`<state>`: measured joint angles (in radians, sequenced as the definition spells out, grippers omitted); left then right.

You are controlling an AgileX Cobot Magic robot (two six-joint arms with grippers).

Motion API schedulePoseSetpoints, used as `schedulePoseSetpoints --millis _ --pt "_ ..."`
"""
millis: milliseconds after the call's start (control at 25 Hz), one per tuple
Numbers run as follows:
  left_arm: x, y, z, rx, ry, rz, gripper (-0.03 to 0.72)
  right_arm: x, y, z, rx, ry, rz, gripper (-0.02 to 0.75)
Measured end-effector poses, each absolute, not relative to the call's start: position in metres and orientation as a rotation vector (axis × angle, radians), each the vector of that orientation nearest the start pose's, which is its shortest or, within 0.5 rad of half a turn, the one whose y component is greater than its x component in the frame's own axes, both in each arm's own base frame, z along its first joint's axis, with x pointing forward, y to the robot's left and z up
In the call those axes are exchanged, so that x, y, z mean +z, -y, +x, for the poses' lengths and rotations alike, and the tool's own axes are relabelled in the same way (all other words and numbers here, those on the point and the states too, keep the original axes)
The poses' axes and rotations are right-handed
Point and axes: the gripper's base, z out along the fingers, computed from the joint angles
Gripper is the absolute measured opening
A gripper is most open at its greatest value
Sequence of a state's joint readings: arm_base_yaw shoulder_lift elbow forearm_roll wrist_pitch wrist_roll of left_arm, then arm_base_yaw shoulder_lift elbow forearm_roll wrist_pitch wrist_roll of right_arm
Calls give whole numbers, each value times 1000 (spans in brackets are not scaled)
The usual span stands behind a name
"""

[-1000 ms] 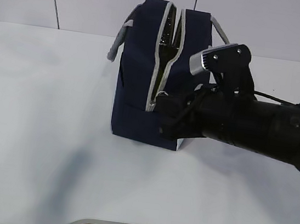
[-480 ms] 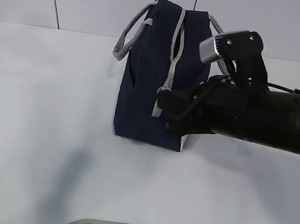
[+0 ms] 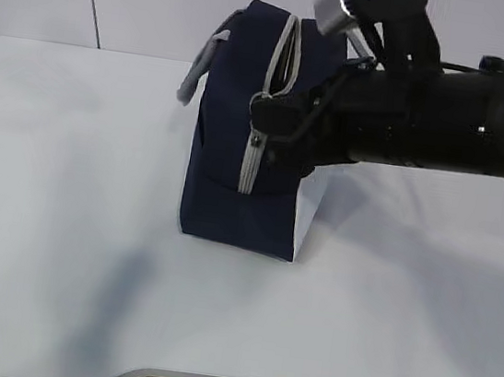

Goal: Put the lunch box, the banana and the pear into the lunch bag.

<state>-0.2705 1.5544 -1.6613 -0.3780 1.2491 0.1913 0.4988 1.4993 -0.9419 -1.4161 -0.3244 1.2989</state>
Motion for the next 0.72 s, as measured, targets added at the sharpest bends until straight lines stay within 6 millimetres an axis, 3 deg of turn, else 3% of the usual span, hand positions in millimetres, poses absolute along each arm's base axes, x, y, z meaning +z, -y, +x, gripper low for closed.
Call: schedulePoseSetpoints --millis 320,720 --pt "367 115 296 -536 -2663 559 308 304 -185 288 458 -1761 -852 6" --pt "331 113 290 -531 -2772 598 309 311 -194 307 415 -1735 -865 6"
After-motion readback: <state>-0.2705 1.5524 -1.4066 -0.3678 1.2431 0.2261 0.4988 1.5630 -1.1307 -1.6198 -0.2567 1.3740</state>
